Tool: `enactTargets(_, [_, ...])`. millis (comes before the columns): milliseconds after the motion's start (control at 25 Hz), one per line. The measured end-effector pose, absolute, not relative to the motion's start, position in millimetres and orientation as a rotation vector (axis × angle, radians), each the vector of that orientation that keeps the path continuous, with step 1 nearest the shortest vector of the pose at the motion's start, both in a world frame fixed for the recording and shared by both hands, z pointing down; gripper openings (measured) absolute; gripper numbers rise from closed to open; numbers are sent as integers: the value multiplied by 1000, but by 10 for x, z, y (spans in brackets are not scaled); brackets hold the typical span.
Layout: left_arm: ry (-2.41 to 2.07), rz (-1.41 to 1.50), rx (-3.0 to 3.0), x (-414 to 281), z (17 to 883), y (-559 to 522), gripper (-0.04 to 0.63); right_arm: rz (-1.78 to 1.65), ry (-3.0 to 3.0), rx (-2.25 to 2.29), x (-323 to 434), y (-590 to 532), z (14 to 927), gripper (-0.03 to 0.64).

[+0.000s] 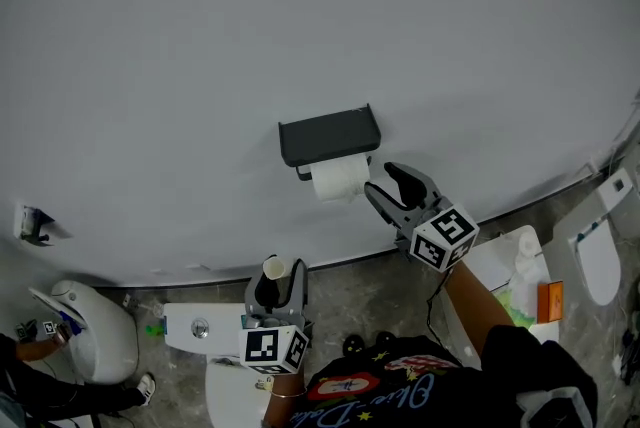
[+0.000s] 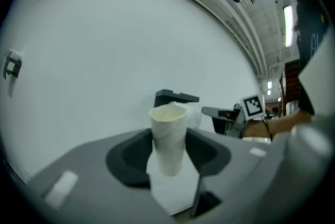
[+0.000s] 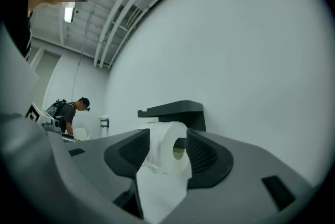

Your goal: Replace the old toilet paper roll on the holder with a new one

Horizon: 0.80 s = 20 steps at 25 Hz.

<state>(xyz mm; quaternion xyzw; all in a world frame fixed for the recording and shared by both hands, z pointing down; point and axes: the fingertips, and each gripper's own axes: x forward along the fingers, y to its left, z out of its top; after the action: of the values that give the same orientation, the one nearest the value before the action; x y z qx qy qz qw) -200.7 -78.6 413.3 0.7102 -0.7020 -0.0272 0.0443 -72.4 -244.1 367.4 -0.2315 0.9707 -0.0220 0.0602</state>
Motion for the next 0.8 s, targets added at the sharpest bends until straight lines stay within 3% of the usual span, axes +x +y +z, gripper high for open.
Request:
enactTargets(120, [-2130,-63,2180,-1977,4163,-835,192,-101,2897,-769,-525,-2340,3743,218])
enactTargets(160, [-2124,-59,2183,-1967,4173,-854,192,-132,2884,-809,-455,-2329,3784,155])
enactTargets(200, [-2119,-56,2186,-1955,4181,-872,192,-171,2873,-838,-393,-2314,3827,23])
enactTargets(800, [-1988,-47,2267,-1632,4246,-1090,192,-243,2912,-901,-47,-1946,3995,14])
